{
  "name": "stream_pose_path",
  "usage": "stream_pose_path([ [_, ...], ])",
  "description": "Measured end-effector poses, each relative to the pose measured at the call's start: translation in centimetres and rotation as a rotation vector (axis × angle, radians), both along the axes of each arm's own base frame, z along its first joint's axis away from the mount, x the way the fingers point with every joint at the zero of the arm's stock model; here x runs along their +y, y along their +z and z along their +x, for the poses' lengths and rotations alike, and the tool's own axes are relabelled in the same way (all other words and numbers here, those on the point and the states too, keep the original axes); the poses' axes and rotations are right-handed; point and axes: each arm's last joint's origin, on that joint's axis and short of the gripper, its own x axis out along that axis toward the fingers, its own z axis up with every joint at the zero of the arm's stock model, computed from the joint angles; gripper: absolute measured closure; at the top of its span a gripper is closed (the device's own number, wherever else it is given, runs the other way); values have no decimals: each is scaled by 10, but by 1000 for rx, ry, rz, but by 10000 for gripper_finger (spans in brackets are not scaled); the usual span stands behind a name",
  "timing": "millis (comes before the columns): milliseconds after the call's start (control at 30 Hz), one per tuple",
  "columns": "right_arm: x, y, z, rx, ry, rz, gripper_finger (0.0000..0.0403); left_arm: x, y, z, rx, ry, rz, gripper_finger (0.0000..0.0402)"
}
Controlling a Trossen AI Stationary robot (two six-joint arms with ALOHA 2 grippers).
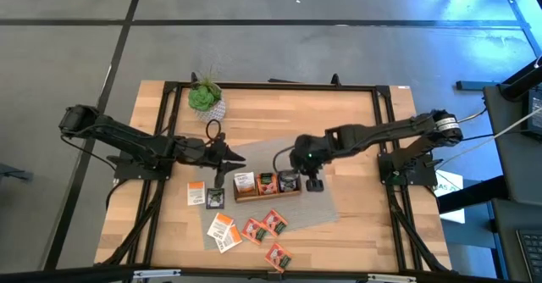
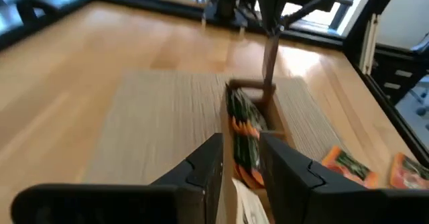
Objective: Pick & Place Tea
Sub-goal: Put the purple tea bag into the right section of the wooden organizer
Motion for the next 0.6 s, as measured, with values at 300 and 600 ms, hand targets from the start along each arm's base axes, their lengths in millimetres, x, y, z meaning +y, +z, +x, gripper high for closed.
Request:
stream_pose_path([
  [300,4,-35,-4,-27,13,9,399,0,-1,0,9,3,-18,304],
  [600,3,-49,-7,-33,-7,23,398,0,-1,0,10,1,-12,308],
])
